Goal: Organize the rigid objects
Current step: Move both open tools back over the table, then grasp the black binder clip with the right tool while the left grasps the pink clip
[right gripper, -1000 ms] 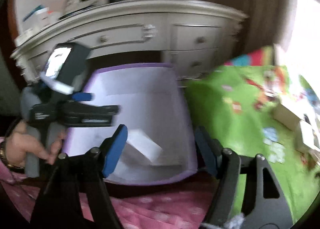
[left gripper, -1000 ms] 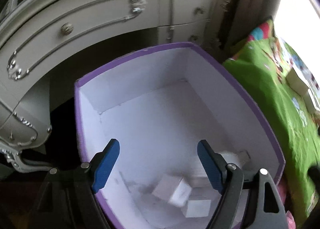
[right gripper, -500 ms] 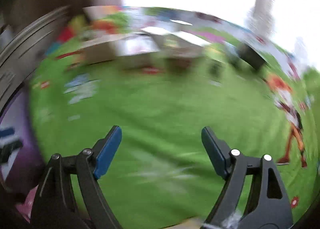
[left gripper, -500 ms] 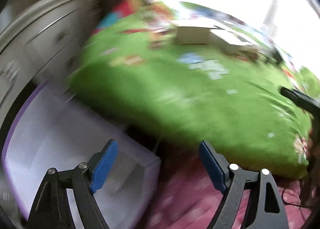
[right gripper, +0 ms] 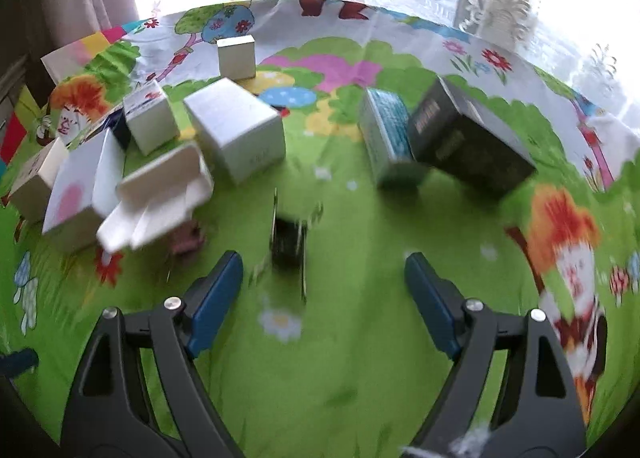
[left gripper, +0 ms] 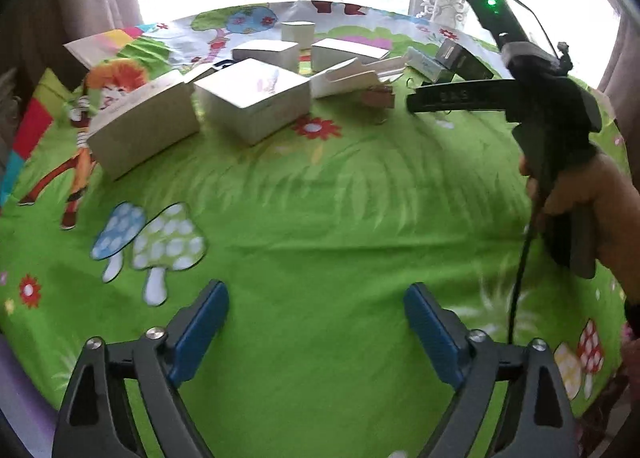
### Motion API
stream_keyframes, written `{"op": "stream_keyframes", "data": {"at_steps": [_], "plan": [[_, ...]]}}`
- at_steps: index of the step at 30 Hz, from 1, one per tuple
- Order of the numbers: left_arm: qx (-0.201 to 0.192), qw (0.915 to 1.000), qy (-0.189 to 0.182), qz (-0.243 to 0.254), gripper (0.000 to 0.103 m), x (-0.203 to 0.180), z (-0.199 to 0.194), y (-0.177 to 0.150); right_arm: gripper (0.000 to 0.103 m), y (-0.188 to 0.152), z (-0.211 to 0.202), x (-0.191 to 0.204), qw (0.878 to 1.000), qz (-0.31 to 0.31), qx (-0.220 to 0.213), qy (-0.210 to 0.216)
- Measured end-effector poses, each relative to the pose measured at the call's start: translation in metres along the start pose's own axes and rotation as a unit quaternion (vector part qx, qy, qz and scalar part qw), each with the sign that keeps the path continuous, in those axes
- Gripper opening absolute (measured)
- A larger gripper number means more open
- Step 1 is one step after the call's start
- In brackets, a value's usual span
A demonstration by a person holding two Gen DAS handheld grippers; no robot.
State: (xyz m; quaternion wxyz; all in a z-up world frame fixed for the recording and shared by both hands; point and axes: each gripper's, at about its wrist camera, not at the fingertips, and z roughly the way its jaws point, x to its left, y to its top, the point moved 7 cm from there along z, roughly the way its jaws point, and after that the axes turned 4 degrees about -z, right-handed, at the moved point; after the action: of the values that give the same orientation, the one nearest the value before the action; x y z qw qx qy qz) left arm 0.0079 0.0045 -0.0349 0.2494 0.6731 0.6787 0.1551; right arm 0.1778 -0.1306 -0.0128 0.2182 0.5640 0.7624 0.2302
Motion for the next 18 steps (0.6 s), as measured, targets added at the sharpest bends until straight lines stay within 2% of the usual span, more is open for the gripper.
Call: {"op": "stream_keyframes", "data": {"at_steps": [1, 2, 3, 6, 9, 12, 13, 16, 17, 18], "plan": [[0.000, 1.0000, -0.004, -0.002, 0.094, 0.000, 0.000, 0.000, 0.073, 0.003, 0.002, 0.003, 1.000, 0.000, 0.000, 0.000], [0.000, 1.0000, -0.007, -0.004, 0.095, -0.003, 0.002, 0.004, 0.039, 0.003, -0.003, 0.002, 1.000, -0.001, -0.009, -0.001], [0.001, 0.9999, -0.012, -0.009, 0.096, -0.005, 0.006, 0.009, 0.030, -0.002, -0.007, -0.002, 1.000, -0.001, -0.013, -0.007], [-0.005, 0.9994, -0.025, -0.023, 0.098, -0.013, 0.014, 0.022, 0.030, -0.023, -0.016, -0.008, 1.000, 0.012, -0.019, 0.008], [-0.018, 0.9993, -0.032, -0.012, 0.098, -0.034, 0.030, 0.044, 0.030, -0.052, -0.038, -0.023, 1.000, 0.025, -0.017, -0.006], [-0.023, 0.9995, 0.002, 0.023, 0.099, -0.052, 0.058, 0.076, 0.030, -0.076, -0.058, -0.034, 0.999, 0.034, -0.019, -0.010], [-0.022, 0.9995, -0.007, 0.020, 0.099, -0.059, 0.067, 0.089, 0.030, -0.082, -0.062, -0.036, 0.999, 0.034, -0.020, -0.007], [-0.018, 0.9996, -0.001, 0.023, 0.100, -0.071, 0.092, 0.120, 0.031, -0.090, -0.068, -0.041, 0.999, 0.043, -0.022, 0.003], [-0.019, 0.9996, -0.004, 0.023, 0.096, -0.073, 0.097, 0.127, 0.031, -0.090, -0.068, -0.041, 0.999, 0.045, -0.023, 0.005], [-0.024, 0.9993, -0.011, 0.028, 0.083, -0.077, 0.099, 0.133, 0.031, -0.089, -0.068, -0.041, 0.999, 0.044, -0.022, 0.005]]}}
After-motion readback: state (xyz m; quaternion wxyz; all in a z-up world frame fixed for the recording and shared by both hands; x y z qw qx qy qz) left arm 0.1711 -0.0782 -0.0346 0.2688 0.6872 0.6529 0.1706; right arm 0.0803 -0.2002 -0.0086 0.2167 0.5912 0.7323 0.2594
